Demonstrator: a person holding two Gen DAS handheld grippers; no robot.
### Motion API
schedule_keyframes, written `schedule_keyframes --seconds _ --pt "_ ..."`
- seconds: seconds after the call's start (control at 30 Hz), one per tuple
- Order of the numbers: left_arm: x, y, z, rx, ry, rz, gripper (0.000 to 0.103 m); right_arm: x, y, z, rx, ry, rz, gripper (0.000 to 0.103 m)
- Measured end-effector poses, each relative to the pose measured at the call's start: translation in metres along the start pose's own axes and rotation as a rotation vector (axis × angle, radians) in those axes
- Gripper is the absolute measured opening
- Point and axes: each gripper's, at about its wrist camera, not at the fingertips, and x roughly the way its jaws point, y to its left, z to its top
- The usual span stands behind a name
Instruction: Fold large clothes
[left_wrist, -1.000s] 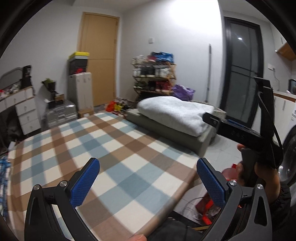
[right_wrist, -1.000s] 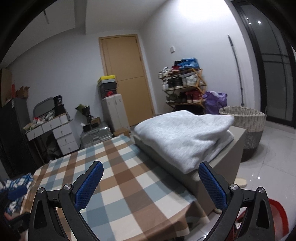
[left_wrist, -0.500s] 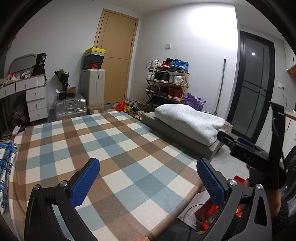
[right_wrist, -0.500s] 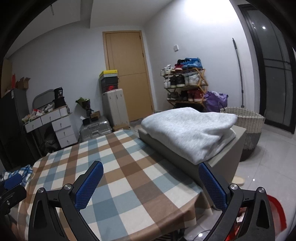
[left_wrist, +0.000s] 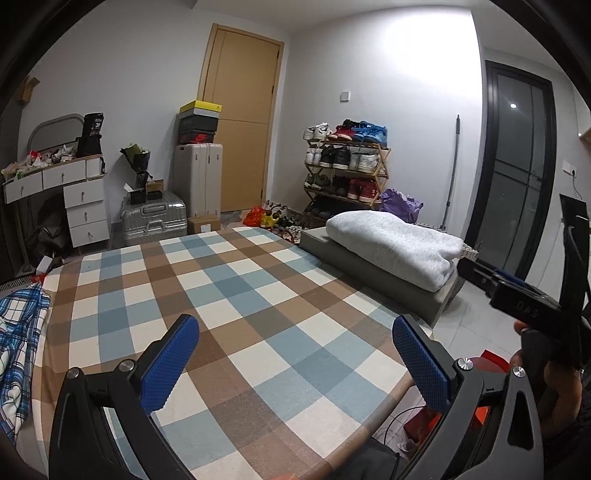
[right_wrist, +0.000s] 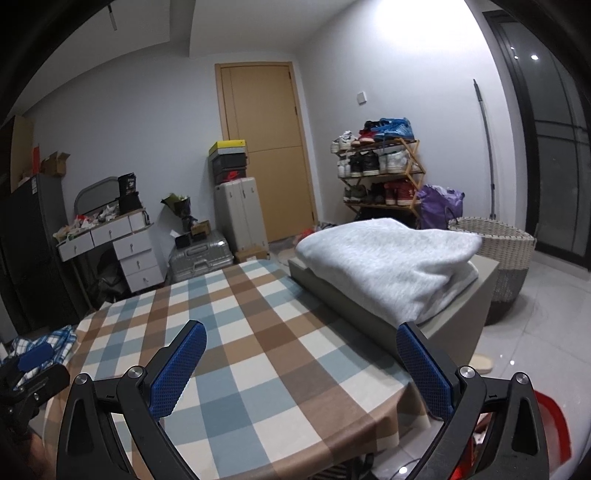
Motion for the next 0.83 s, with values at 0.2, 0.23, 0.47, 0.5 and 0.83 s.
schedule_keyframes --seconds 0.2,0.23,0.47,0.5,0.83 --pt "0.000 -0.002 0.000 0.016 0.002 -0.003 0.102 0.003 0.000 0.000 -0.010 0.011 0.007 0.103" --pt "0.000 -0.002 0.000 0.016 0.003 -0.003 0.102 0.003 -0.002 0.000 -0.007 0.009 0.005 0.103" --pt "0.007 -0.001 0.003 0.002 0.009 -0.015 0.102 0.004 -0.012 0.003 0.009 -0.009 -0.008 0.103" --pt "0.008 -0.001 0.004 0.003 0.005 -0.016 0.102 0.005 -0.013 0.003 0.009 -0.010 -0.008 0.103" --pt "0.014 -0.007 0.011 0.009 0.005 -0.034 0.102 0.012 -0.029 0.005 0.025 -0.022 -0.020 0.103"
